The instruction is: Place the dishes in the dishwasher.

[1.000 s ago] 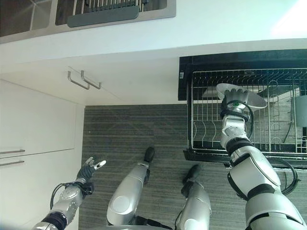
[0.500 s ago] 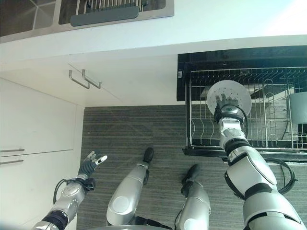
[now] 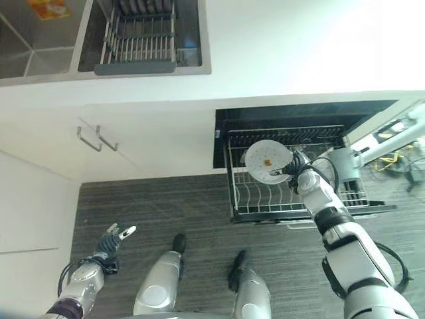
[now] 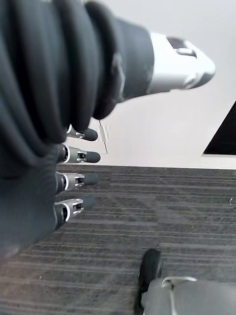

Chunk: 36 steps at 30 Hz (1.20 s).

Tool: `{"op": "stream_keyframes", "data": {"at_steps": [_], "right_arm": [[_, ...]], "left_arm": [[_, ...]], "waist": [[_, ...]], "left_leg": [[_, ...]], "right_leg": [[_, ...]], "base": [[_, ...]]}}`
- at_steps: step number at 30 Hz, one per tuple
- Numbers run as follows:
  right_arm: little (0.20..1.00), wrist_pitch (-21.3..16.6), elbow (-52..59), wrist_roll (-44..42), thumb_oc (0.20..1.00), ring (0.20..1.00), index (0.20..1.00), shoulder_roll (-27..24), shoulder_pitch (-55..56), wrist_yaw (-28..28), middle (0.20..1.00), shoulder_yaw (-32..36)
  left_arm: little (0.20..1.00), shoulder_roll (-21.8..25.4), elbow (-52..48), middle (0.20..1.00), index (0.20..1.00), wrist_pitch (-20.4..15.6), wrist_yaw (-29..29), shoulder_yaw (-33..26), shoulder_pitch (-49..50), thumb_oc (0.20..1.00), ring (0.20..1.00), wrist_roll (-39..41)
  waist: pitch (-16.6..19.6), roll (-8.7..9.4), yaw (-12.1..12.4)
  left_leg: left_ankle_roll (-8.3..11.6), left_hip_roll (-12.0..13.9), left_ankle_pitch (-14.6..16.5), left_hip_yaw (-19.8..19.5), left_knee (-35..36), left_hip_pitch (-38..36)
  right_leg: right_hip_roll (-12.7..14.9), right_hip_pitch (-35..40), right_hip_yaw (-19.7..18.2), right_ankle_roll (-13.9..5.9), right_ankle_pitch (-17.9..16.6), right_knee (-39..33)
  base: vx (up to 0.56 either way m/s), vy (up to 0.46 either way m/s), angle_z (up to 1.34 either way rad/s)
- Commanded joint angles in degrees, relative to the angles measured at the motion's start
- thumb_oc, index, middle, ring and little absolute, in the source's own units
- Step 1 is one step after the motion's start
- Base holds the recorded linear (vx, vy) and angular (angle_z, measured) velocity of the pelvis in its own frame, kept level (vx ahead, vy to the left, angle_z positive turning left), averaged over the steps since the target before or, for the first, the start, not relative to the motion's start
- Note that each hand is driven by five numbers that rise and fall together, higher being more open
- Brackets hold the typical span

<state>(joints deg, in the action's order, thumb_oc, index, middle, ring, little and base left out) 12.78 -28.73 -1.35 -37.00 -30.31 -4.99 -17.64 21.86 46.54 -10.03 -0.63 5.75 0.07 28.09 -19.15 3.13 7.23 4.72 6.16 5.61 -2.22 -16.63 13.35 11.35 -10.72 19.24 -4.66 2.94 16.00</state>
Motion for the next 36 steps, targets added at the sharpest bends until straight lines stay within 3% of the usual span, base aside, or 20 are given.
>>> {"op": "stream_keyframes", "data": {"at_steps": [1,6,10,15,18,24,28,36], "right_arm": [[1.000,-1.20,0.47,-8.17,1.000,1.000,1.000,1.28,5.25,-3.61,1.000,5.23],[1.000,-3.02,11.95,-16.62,1.000,1.000,1.000,6.62,20.57,-0.69,1.000,17.76],[1.000,-4.77,15.46,-18.79,1.000,1.000,1.000,8.75,25.49,-4.44,1.000,24.44],[1.000,-2.81,11.26,-29.67,1.000,1.000,1.000,12.60,28.03,-5.83,1.000,25.68],[1.000,-3.51,3.27,-38.01,1.000,1.000,1.000,16.59,28.60,-5.63,1.000,24.72],[1.000,-3.69,-5.36,-44.55,1.000,1.000,1.000,18.61,26.38,-5.32,1.000,22.61],[1.000,-2.66,-15.16,-54.59,1.000,1.000,1.000,20.07,23.42,-2.68,1.000,23.16],[1.000,-5.81,-26.54,-54.20,1.000,1.000,1.000,18.25,18.93,-0.49,1.000,25.05]], "left_arm": [[1.000,-0.19,-0.04,1.000,1.000,0.48,0.93,-0.37,3.48,1.000,1.000,-4.64],[1.000,-3.73,1.47,1.000,1.000,0.45,1.07,-5.14,7.39,1.000,1.000,-7.66],[1.000,-5.03,3.54,1.000,1.000,-0.24,0.93,-7.08,8.77,1.000,1.000,-8.20],[1.000,-5.82,5.95,1.000,1.000,-1.74,0.83,-6.33,8.71,1.000,1.000,-7.81],[1.000,-5.92,6.98,1.000,1.000,-2.47,0.81,-5.09,8.07,1.000,1.000,-7.89],[1.000,-5.62,8.81,1.000,1.000,-2.40,0.55,-2.95,6.90,1.000,1.000,-7.53],[1.000,-5.97,12.06,1.000,1.000,-3.00,0.47,-1.11,5.93,1.000,1.000,-7.15],[1.000,-6.16,13.83,1.000,1.000,-3.40,-0.57,0.96,5.70,1.000,1.000,-6.50]], "waist": [[1.45,-0.94,-0.47],[4.29,-1.03,-4.03],[5.33,-1.36,-6.45],[5.81,-1.93,-7.71],[6.27,-2.28,-7.66],[6.65,-3.28,-6.98],[7.35,-4.37,-5.88],[8.10,-5.91,-4.17]], "left_leg": [[0.65,3.10,3.76,5.38,-0.56,-1.61],[0.37,3.97,4.29,7.04,-0.56,-4.95],[0.53,4.27,4.82,8.40,-0.56,-6.75],[0.58,4.29,5.07,9.27,-0.56,-7.80],[0.46,4.20,5.28,9.54,-0.56,-8.42],[0.63,3.98,5.30,9.06,-0.56,-8.81],[0.67,3.65,5.37,8.39,-0.56,-8.89],[0.55,2.86,5.37,7.26,-0.56,-8.54]], "right_leg": [[1.27,-0.28,-6.85,-4.05,3.04,1.19],[0.36,2.34,-8.30,-3.65,4.33,1.19],[0.14,3.48,-9.44,-3.70,5.07,1.19],[0.03,4.06,-10.04,-3.65,5.42,1.19],[0.06,4.72,-9.76,-3.57,5.61,1.19],[0.29,5.48,-9.09,-3.27,5.90,1.19],[0.84,5.87,-8.26,-3.20,6.11,1.19],[1.92,6.01,-7.02,-3.38,5.94,1.19]], "base": [[0.08,0.006,-0.43],[0.14,0.041,-0.31],[0.05,0.021,-0.19],[0.03,0.016,-0.07],[0.05,-0.030,-0.02],[0.05,-0.007,0.01],[0.06,0.001,0.04],[0.05,0.005,0.11]]}}
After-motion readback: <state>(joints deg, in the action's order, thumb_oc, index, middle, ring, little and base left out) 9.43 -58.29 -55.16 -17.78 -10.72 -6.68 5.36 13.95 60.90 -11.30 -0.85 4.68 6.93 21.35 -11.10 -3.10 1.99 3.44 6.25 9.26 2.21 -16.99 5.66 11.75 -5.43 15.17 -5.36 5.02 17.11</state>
